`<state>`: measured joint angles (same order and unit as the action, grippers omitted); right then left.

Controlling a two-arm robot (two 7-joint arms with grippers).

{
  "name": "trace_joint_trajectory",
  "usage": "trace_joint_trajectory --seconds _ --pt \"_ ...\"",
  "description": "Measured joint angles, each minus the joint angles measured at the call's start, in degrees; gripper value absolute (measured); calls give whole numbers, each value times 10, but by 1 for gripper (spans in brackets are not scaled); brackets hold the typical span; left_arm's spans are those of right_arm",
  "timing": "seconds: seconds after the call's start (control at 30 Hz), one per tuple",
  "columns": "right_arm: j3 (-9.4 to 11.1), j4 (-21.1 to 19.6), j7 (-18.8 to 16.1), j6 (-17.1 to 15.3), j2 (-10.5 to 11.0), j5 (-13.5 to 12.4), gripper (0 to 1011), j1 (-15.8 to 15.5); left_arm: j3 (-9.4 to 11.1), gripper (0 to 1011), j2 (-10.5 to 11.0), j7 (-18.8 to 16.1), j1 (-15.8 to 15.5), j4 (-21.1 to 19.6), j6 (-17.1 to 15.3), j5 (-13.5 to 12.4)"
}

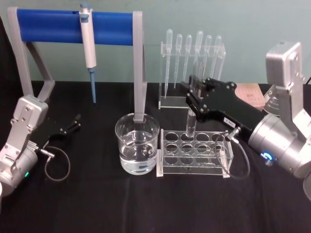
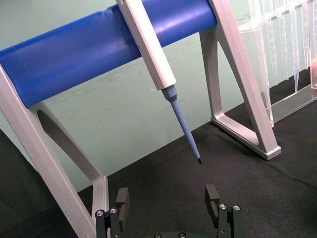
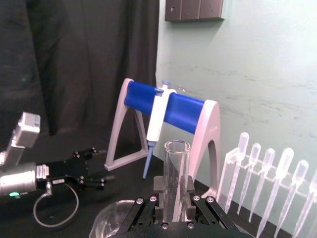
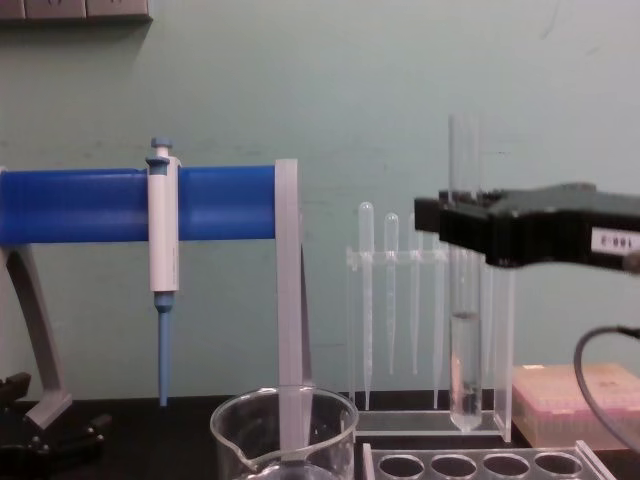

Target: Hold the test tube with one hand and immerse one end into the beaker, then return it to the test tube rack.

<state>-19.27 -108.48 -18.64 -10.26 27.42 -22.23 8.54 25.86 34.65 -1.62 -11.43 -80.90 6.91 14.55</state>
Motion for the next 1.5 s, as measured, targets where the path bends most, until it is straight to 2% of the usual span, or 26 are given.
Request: trace_joint_trajectory --seconds 0.17,0.4,0.9,1.5 --pt "-1 19 5 29 -6 19 228 -13 0 1000 0 0 0 0 0 0" --pt "-3 44 4 51 -19 36 228 -21 0 1000 0 0 0 0 0 0" --pt "-2 79 -11 73 -40 43 228 -24 0 1000 0 0 0 0 0 0" --pt "-2 113 -19 111 -53 56 228 -30 0 1000 0 0 0 0 0 0"
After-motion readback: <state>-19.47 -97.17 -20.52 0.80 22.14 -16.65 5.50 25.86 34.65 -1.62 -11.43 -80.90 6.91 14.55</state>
